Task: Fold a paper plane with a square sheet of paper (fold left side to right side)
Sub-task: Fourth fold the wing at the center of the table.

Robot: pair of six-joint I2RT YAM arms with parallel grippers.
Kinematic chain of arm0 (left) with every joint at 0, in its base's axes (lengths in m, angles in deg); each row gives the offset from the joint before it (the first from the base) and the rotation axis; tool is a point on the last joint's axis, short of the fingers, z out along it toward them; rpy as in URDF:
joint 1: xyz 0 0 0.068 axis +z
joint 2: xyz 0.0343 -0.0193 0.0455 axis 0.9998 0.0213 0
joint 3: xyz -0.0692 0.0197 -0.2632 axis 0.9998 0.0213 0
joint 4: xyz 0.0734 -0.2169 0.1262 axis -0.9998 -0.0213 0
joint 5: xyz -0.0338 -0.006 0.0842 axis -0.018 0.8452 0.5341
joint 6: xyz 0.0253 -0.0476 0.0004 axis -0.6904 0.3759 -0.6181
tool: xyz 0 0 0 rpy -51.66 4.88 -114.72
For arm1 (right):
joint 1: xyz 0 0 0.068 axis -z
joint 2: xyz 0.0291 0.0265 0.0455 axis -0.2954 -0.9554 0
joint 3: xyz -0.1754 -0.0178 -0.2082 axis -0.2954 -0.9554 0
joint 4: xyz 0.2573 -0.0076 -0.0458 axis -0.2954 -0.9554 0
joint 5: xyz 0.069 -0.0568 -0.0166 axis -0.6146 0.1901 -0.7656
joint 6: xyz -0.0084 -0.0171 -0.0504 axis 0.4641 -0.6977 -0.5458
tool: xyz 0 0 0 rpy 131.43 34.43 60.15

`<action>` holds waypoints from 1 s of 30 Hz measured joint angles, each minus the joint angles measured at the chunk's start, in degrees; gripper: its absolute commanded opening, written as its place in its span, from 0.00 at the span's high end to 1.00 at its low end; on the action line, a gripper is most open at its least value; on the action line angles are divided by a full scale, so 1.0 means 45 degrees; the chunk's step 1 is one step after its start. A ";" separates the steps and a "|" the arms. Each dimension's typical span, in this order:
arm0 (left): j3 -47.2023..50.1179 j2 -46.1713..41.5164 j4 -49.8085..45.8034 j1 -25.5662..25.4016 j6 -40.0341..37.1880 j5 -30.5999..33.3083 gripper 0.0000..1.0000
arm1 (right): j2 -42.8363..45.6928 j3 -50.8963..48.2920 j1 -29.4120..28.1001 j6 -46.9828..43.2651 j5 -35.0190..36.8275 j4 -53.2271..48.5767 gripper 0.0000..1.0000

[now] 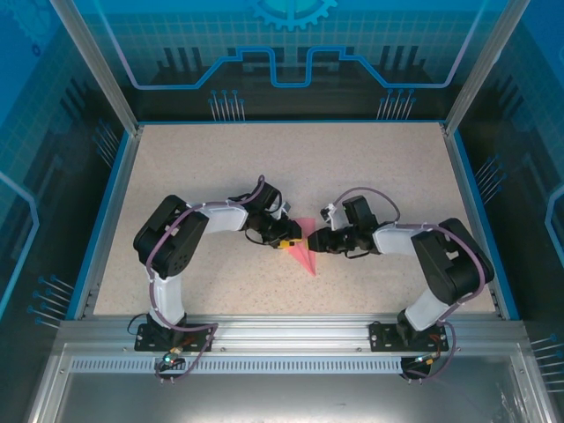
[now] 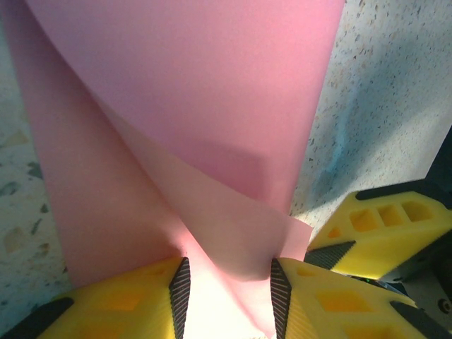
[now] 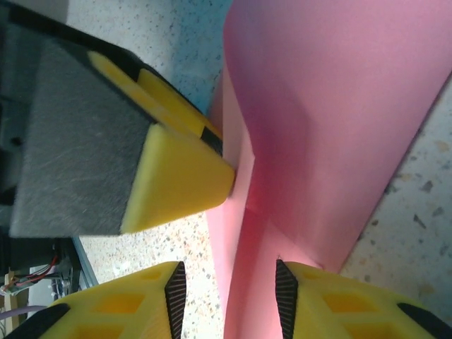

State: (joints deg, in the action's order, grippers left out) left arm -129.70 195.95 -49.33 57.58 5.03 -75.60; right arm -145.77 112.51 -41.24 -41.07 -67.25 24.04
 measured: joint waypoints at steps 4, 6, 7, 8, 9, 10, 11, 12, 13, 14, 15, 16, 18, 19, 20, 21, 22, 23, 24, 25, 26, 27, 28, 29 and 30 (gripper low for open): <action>0.0000 0.0000 -0.0005 0.0000 0.0000 0.0024 0.62 | -0.0656 0.0233 0.0000 0.0107 -0.0121 0.0107 0.72; -0.0005 0.0000 -0.0005 -0.0010 0.0000 0.0034 0.62 | -0.0821 0.0257 0.0000 0.0160 -0.0228 0.0170 0.80; -0.0005 0.0000 -0.0005 -0.0010 0.0000 0.0039 0.62 | -0.0874 0.0277 0.0000 0.0199 -0.0267 0.0189 0.84; -0.0005 0.0000 -0.0005 -0.0010 0.0000 0.0039 0.62 | -0.0899 0.0287 0.0000 0.0180 -0.0277 0.0194 0.88; -0.0005 0.0000 -0.0005 -0.0010 0.0000 0.0039 0.62 | -0.0899 0.0301 0.0000 0.0223 -0.0287 0.0189 0.93; -0.0005 0.0000 -0.0010 -0.0010 0.0000 0.0039 0.62 | -0.0899 0.0311 0.0000 0.0194 -0.0287 0.0189 0.97; -0.0005 0.0000 -0.0010 -0.0010 0.0000 0.0039 0.62 | -0.0899 0.0316 0.0000 0.0151 -0.0296 0.0189 1.00; -0.0005 0.0000 -0.0010 -0.0010 0.0000 0.0039 0.62 | -0.0899 0.0316 0.0000 0.0165 -0.0287 0.0175 1.00; -0.0005 0.0000 -0.0010 -0.0010 0.0000 0.0039 0.61 | -0.0899 0.0316 0.0000 0.0131 -0.0262 0.0155 1.00; -0.0005 0.0000 -0.0010 -0.0010 0.0000 0.0039 0.62 | -0.0899 0.0325 0.0000 0.0117 -0.0253 0.0097 1.00; -0.0005 0.0000 -0.0010 -0.0010 0.0000 0.0039 0.62 | -0.0899 0.0355 0.0000 0.0083 -0.0209 0.0034 1.00; -0.0005 0.0000 -0.0010 -0.0010 0.0000 0.0044 0.61 | -0.0899 0.0393 0.0000 0.0029 -0.0155 -0.0063 1.00; -0.0005 0.0000 -0.0010 -0.0010 -0.0005 0.0044 0.61 | -0.0899 0.0442 0.0000 -0.0029 -0.0015 -0.0223 1.00; -0.0005 0.0000 -0.0015 -0.0010 -0.0005 0.0044 0.61 | -0.0899 0.0457 0.0000 -0.0063 0.0087 -0.0306 1.00; -0.0005 0.0000 -0.0015 -0.0010 -0.0005 0.0044 0.62 | -0.0899 0.0457 0.0010 -0.0107 0.0155 -0.0355 1.00; -0.0005 0.0000 -0.0015 -0.0010 -0.0005 0.0044 0.61 | -0.0899 0.0461 0.0015 -0.0121 0.0214 -0.0413 1.00; -0.0005 0.0000 -0.0015 -0.0010 -0.0010 0.0044 0.61 | -0.0899 0.0461 0.0019 -0.0131 0.0301 -0.0461 1.00; -0.0005 0.0000 -0.0019 -0.0010 -0.0015 0.0044 0.61 | -0.0899 0.0457 0.0024 -0.0155 0.0364 -0.0491 1.00; -0.0005 0.0000 -0.0024 -0.0010 -0.0029 0.0044 0.61 | -0.0899 0.0457 0.0024 -0.0160 0.0427 -0.0525 1.00; -0.0005 0.0000 -0.0029 -0.0010 -0.0034 0.0044 0.62 | -0.0899 0.0457 0.0024 -0.0165 0.0471 -0.0549 1.00; -0.0005 0.0000 -0.0029 -0.0010 -0.0039 0.0044 0.61 | -0.0894 0.0461 0.0024 -0.0165 0.0505 -0.0583 1.00; -0.0005 0.0000 -0.0029 -0.0010 -0.0039 0.0044 0.61 | -0.0894 0.0457 0.0024 -0.0165 0.0520 -0.0602 1.00; -0.0005 0.0000 -0.0034 -0.0010 -0.0039 0.0044 0.61 | -0.0894 0.0457 0.0024 -0.0165 0.0559 -0.0622 1.00; -0.0005 0.0000 -0.0034 -0.0010 -0.0039 0.0044 0.61 | -0.0894 0.0461 0.0024 -0.0170 0.0583 -0.0631 1.00; -0.0005 0.0000 -0.0034 -0.0010 -0.0039 0.0044 0.61 | -0.0894 0.0457 0.0024 -0.0175 0.0641 -0.0641 1.00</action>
State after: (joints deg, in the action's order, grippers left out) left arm -129.72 195.95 -49.48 57.54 4.86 -75.40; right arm -149.80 114.56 -41.13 -41.86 -64.37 21.15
